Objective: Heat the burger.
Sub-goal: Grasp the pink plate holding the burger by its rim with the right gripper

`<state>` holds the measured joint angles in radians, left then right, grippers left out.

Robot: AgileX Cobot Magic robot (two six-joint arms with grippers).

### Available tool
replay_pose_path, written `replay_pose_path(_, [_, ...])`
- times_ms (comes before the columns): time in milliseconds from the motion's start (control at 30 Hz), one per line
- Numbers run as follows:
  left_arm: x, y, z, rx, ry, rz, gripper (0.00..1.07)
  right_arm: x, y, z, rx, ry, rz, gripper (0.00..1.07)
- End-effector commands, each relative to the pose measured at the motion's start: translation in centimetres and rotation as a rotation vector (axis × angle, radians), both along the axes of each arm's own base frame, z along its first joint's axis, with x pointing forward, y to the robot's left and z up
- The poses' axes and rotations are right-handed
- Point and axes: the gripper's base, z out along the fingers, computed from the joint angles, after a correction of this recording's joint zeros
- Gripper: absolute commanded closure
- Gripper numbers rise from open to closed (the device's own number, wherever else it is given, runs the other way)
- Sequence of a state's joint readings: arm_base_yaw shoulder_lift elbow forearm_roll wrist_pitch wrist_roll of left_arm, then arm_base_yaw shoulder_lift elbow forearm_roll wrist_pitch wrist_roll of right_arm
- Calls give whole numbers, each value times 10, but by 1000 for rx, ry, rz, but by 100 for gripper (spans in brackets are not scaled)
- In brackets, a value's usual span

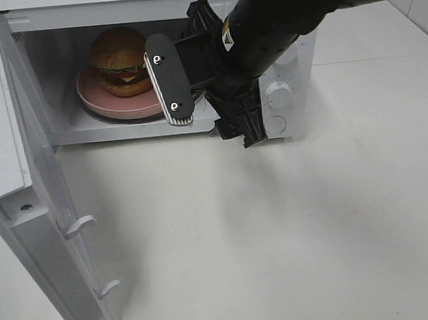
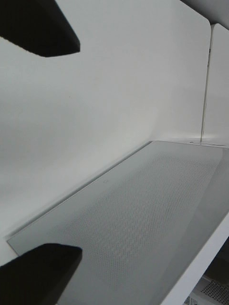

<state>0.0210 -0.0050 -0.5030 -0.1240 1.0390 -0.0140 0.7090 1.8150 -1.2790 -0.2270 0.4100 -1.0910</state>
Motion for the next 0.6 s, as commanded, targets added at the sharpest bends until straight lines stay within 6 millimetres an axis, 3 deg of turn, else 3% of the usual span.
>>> replay_pose_path(33, [-2,0,0,1,-25,1,7,10,10,-3,30,-16,-4,25])
replay_pose_path(600, [-2,0,0,1,-25,1,7,42,40,-32,82,-15,-22,28])
